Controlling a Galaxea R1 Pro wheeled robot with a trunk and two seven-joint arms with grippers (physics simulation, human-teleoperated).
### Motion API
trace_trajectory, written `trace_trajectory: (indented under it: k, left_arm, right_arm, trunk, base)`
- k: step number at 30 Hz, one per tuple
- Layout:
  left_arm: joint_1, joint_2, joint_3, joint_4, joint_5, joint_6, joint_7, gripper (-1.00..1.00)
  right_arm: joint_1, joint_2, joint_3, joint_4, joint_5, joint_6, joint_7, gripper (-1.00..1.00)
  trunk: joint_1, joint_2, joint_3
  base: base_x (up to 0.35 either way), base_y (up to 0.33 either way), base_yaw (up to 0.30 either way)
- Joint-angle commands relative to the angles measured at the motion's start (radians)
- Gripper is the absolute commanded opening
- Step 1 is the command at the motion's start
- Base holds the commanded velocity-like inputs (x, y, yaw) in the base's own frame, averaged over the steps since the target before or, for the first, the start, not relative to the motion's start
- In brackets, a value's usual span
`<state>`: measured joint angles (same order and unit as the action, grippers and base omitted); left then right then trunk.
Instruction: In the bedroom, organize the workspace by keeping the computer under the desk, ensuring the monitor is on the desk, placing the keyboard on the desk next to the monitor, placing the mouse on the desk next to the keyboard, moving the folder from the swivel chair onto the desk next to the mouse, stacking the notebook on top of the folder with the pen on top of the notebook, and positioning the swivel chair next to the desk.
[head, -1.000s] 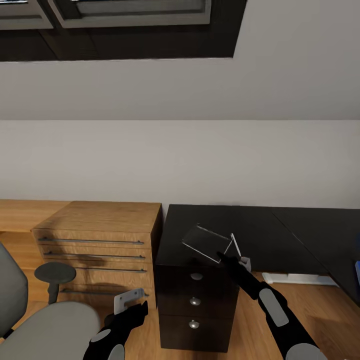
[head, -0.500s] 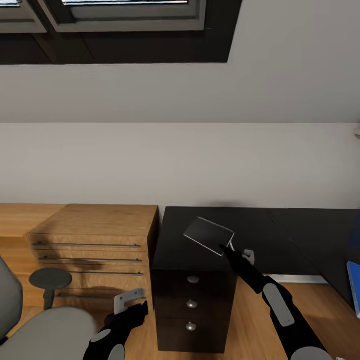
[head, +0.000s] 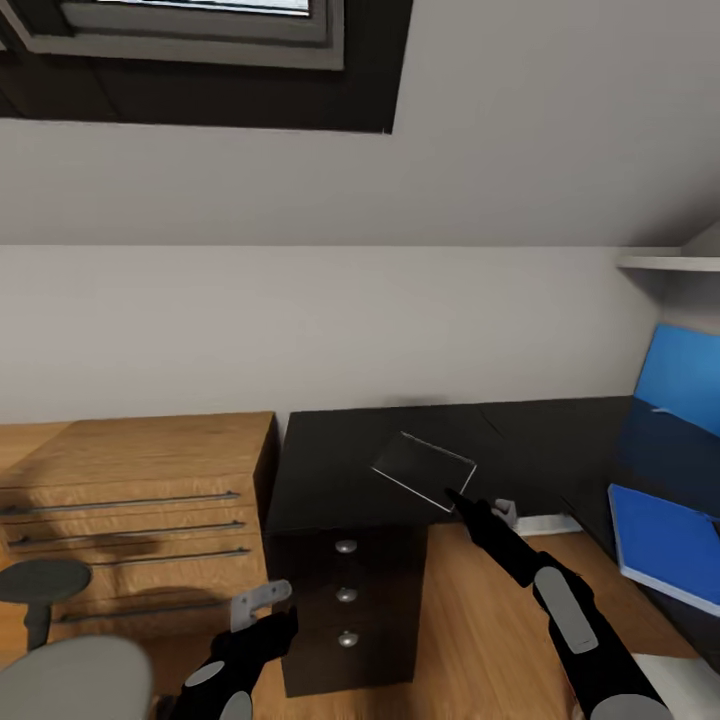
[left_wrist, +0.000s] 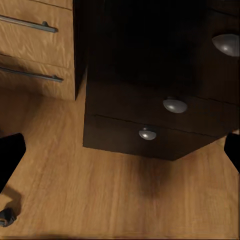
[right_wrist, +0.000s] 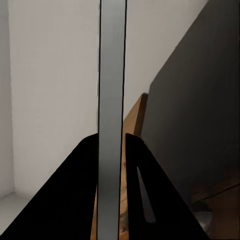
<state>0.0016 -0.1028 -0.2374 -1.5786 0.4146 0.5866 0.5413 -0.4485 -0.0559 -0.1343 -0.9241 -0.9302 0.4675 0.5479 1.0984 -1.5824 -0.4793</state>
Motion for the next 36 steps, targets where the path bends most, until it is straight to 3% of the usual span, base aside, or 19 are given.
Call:
trace_trajectory:
  k: [1, 14, 21, 28, 32, 33, 34, 36]
  left_arm:
    - [0.0, 0.0, -0.001, -0.002, 0.011, 0.001, 0.009, 1.0]
    - [0.0, 0.0, -0.002, 0.006, 0.01, 0.001, 0.009, 1.0]
    - [0.0, 0.0, -0.051, 0.021, 0.009, 0.001, 0.01, 1.0]
    - [0.0, 0.0, -0.062, 0.026, 0.009, 0.001, 0.012, 1.0]
    - [0.0, 0.0, -0.063, 0.026, 0.009, 0.001, 0.012, 1.0]
    - [0.0, 0.0, -0.063, 0.027, 0.009, 0.001, 0.012, 1.0]
    - [0.0, 0.0, -0.063, 0.029, 0.009, 0.001, 0.012, 1.0]
    - [0.0, 0.0, -0.063, 0.029, 0.009, 0.001, 0.012, 1.0]
  right_arm:
    - [-0.001, -0.001, -0.002, 0.001, -0.011, 0.01, 0.005, -1.0]
    - [-0.001, -0.016, -0.003, 0.001, -0.014, 0.011, 0.004, -1.0]
    - [-0.001, -0.038, -0.008, 0.001, -0.019, 0.032, 0.007, -1.0]
    - [-0.001, -0.043, -0.084, -0.03, -0.017, 0.036, -0.003, -1.0]
    - [-0.001, -0.035, -0.14, -0.079, -0.019, 0.035, -0.051, -1.0]
    - [-0.001, -0.024, -0.163, -0.099, -0.023, 0.034, -0.089, -1.0]
    - [-0.001, 0.027, -0.21, -0.159, -0.039, 0.03, -0.215, -1.0]
    - [0.0, 0.038, -0.219, -0.179, -0.041, 0.03, -0.25, -1.0]
  trunk:
    - [-0.001, -0.001, -0.001]
    - [-0.001, -0.001, -0.001]
    - [-0.001, -0.001, -0.001]
    - [-0.001, -0.001, -0.001]
    - [-0.001, -0.001, -0.001]
    - [-0.001, -0.001, -0.001]
    - [-0.001, -0.001, -0.001]
    - [-0.001, -0.001, -0.001]
  base:
    - [-0.296, -0.017, -0.295]
    - [-0.145, -0.064, -0.295]
    - [-0.005, -0.003, -0.122]
    - [0.0, 0.0, -0.008]
    - [0.0, 0.0, -0.001]
    - [0.0, 0.0, 0.0]
    - [0.0, 0.0, 0.0]
    - [0.0, 0.0, 0.0]
